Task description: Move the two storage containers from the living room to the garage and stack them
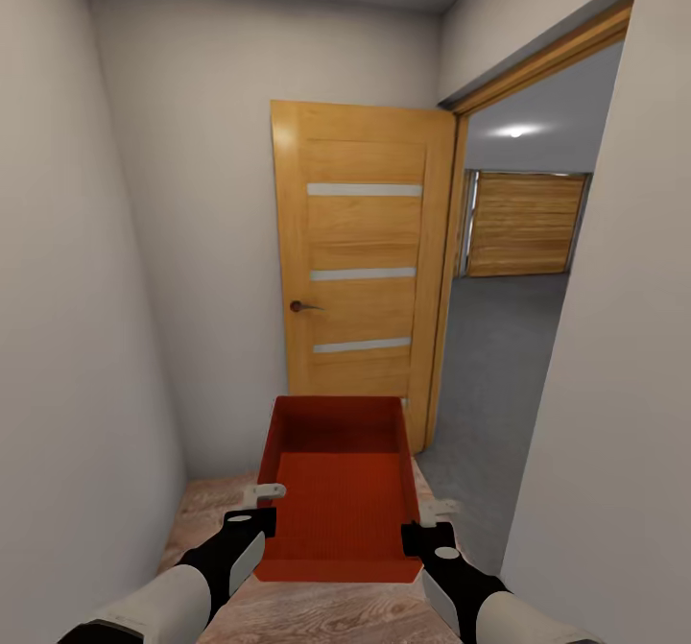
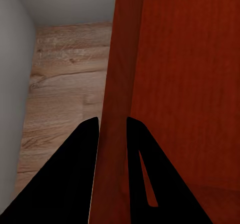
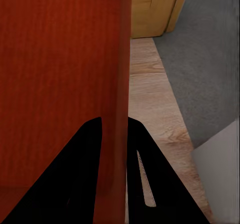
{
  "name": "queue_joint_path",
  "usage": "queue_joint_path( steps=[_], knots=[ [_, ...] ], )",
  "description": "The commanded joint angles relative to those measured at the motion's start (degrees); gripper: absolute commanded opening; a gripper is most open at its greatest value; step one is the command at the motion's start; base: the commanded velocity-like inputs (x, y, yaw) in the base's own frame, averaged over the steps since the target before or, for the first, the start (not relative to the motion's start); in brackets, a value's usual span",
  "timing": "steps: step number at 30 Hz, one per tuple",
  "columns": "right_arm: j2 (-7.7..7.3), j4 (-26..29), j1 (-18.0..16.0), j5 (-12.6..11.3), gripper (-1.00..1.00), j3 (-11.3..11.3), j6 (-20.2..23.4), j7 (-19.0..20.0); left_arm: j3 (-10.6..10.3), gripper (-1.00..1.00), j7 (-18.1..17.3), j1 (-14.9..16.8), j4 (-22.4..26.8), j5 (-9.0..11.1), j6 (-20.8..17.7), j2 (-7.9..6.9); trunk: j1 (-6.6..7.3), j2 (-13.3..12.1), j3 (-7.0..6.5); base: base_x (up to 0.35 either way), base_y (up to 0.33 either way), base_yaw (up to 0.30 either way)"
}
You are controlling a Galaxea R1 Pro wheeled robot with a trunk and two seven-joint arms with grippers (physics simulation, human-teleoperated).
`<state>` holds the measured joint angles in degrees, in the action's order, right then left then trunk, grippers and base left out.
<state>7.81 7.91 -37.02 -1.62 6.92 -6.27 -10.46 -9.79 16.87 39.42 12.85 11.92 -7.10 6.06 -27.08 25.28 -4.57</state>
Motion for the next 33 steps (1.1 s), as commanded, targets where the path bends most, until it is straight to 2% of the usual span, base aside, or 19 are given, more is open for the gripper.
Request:
queue_joint_path(
  steps=[1, 16, 25, 33],
  knots=[
    [0.01, -0.09, 0.02, -0.49, -1.0, -1.12, -0.06, 0.0, 3.28, -1.0, 0.71, 0.04, 0.27, -1.09, 2.0, -2.9, -0.02, 0.05, 0.02, 0.0, 0.0, -0.284],
    [0.01, -0.09, 0.02, -0.49, -1.0, -1.12, -0.06, 0.0, 3.28, -1.0, 0.71, 0.04, -0.03, -1.02, 2.0, -2.9, -0.02, 0.05, 0.02, 0.024, 0.001, -0.284],
    [0.01, -0.09, 0.02, -0.49, -1.0, -1.12, -0.06, 0.0, 3.28, -1.0, 0.62, 0.04, -0.19, -1.02, 1.91, -2.9, -0.02, 0.05, 0.02, 0.281, 0.179, -0.266],
    [0.01, -0.09, 0.02, -0.49, -1.0, -1.12, -0.06, 0.0, 3.28, -1.0, 0.62, 0.04, -0.19, -1.02, 1.91, -2.9, -0.02, 0.05, 0.02, 0.293, 0.186, -0.041]
  ],
)
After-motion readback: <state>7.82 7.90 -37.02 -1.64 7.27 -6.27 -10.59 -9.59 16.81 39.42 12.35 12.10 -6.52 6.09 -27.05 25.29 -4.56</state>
